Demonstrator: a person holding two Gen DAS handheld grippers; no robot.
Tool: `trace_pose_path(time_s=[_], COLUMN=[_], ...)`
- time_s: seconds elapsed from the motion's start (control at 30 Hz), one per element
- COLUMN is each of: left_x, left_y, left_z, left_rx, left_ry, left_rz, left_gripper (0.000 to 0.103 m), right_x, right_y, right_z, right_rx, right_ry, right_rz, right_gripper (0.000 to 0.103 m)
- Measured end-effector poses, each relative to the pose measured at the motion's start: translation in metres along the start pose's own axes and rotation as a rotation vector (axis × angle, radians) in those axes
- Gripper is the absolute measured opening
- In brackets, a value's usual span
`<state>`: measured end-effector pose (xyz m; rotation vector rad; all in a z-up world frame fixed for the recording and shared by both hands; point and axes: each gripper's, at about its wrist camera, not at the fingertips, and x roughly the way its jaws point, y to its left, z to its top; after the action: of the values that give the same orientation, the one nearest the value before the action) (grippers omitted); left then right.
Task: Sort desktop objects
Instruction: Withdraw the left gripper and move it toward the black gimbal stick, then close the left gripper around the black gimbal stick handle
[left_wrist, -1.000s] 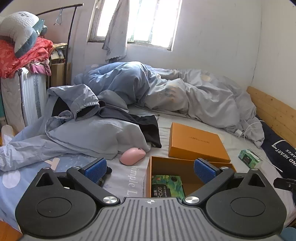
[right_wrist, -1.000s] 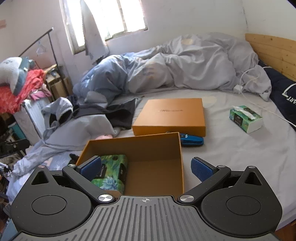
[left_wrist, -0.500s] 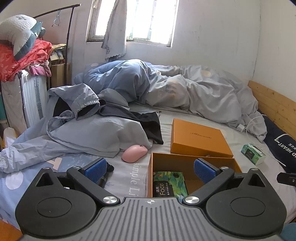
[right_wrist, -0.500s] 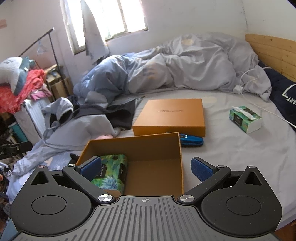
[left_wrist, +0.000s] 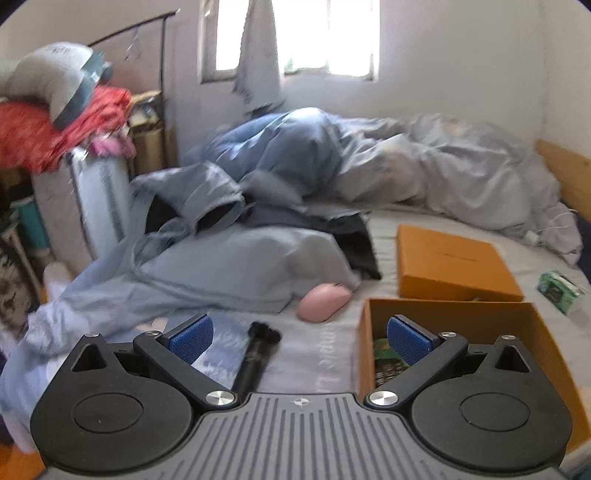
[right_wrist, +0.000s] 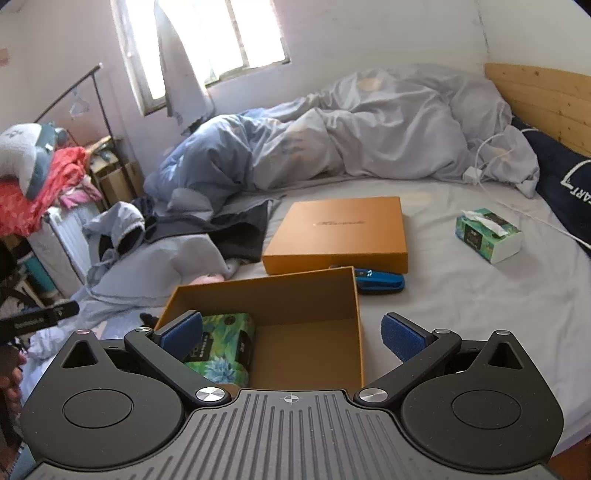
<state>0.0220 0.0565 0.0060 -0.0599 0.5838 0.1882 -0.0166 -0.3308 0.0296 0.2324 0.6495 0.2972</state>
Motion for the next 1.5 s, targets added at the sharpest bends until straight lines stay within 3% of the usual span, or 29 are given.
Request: trace_pose_path(time_s=[0.43, 0.6, 0.93, 1.07, 1.1, 1.37, 1.5], left_x=[0.068, 0.1, 0.158, 0.177, 0.182, 0.201, 0.206], left_y=[0.022, 0.027, 0.038, 0.042, 0.043, 0.054, 0.057], left_z=[0.006, -0.007, -0.042, -0.049, -0.051, -0.06, -0.065], left_rx=[0.006, 0.025, 0.111, 0.102, 0.106, 0.112, 0.114], left_ry=[0.021, 0.079, 0.297, 0.325, 0.335, 0.365, 0.378], left_rz=[0.023, 0.0, -0.054, -0.074, -0.074, -0.024, -0.033], left_gripper=[0.099, 0.092, 0.077, 0.072, 0.067, 0.062, 0.054], right_x=[0.001, 0.004, 0.012, 0.014, 0.014, 0.017, 0.018], right_y=[-0.008, -0.008, -0.016, -0.019, -0.019, -0.016, -0.016], right_z=[0.006, 0.007, 0.003, 0.002, 0.002, 0.001, 0.003], right_rx=[0.04, 0.052, 0.071, 0.072, 0.071, 0.083, 0.091], right_ry=[0.005, 0.012, 0.037, 0.048, 0.05, 0.062, 0.066], right_rz=[0.015, 0.017, 0.018, 0.025, 0.028, 0.042, 0.042], right_gripper=[0.103, 0.103, 0.103, 0.103, 0.103, 0.103, 0.103])
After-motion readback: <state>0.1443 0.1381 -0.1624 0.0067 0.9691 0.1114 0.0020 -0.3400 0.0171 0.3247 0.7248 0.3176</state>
